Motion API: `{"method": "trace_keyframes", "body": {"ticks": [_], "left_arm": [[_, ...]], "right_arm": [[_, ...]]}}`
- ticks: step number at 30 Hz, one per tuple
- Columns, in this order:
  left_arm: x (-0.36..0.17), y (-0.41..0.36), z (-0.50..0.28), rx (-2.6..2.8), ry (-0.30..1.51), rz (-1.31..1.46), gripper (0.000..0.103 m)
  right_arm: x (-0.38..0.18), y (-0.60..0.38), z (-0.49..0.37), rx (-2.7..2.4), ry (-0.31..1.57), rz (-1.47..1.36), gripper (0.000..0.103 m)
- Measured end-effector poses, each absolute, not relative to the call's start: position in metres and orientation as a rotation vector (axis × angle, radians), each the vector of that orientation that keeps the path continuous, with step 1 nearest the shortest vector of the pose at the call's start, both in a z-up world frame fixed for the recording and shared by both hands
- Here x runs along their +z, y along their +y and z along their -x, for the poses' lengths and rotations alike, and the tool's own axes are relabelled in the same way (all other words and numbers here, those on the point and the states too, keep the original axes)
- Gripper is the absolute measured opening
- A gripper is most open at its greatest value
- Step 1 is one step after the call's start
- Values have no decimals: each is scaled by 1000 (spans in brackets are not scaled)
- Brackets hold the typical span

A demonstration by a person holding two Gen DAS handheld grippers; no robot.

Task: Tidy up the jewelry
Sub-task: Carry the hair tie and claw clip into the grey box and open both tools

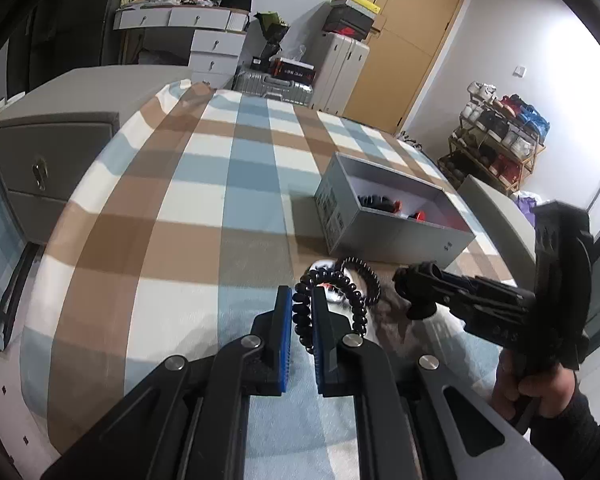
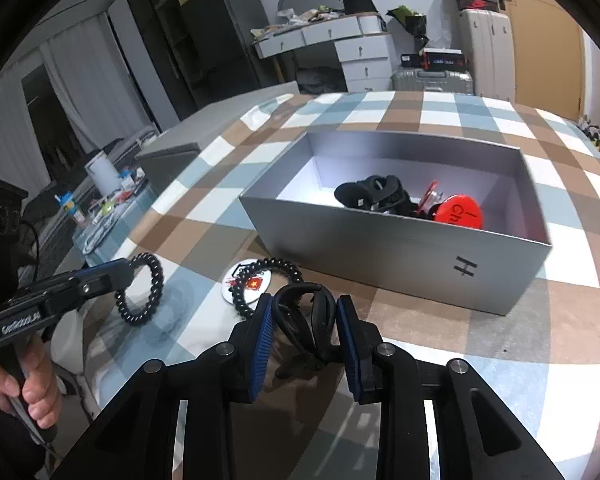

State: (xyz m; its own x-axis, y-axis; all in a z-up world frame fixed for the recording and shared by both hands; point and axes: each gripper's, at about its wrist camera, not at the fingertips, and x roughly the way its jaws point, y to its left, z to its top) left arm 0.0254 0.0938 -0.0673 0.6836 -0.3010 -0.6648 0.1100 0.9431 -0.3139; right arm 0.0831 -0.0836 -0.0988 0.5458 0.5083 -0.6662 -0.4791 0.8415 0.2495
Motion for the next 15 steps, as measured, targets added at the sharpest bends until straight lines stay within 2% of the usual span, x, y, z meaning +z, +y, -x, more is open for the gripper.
{"method": "trace_keyframes", "body": {"ticks": [15], "left_arm": [[-26,49,-75,-363,720,266,5]], "right_arm": [[-51,-135,-87,668,668,-287,30]]}}
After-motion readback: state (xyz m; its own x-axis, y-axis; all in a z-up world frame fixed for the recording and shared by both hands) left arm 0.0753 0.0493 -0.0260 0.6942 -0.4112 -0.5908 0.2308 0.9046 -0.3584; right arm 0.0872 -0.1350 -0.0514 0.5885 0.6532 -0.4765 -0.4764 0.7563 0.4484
